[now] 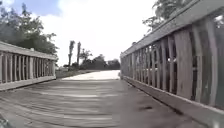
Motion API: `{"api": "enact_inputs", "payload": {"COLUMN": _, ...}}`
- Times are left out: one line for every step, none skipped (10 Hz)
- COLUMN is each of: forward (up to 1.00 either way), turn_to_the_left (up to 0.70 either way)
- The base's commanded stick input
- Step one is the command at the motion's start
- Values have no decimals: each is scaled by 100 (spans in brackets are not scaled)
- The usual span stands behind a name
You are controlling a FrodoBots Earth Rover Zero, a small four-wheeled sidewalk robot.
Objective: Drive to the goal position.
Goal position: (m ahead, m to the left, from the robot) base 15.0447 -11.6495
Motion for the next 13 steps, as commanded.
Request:
{"api": "enact_inputs", "payload": {"forward": 100, "turn_to_the_left": 0}}
{"api": "enact_inputs", "payload": {"forward": 100, "turn_to_the_left": 0}}
{"api": "enact_inputs", "payload": {"forward": 100, "turn_to_the_left": 0}}
{"api": "enact_inputs", "payload": {"forward": 100, "turn_to_the_left": 0}}
{"api": "enact_inputs", "payload": {"forward": 100, "turn_to_the_left": 0}}
{"api": "enact_inputs", "payload": {"forward": 100, "turn_to_the_left": 0}}
{"api": "enact_inputs", "payload": {"forward": 100, "turn_to_the_left": 0}}
{"api": "enact_inputs", "payload": {"forward": 100, "turn_to_the_left": 0}}
{"api": "enact_inputs", "payload": {"forward": 100, "turn_to_the_left": 0}}
{"api": "enact_inputs", "payload": {"forward": 100, "turn_to_the_left": 0}}
{"api": "enact_inputs", "payload": {"forward": 100, "turn_to_the_left": 0}}
{"api": "enact_inputs", "payload": {"forward": 100, "turn_to_the_left": 4}}
{"api": "enact_inputs", "payload": {"forward": 100, "turn_to_the_left": 23}}
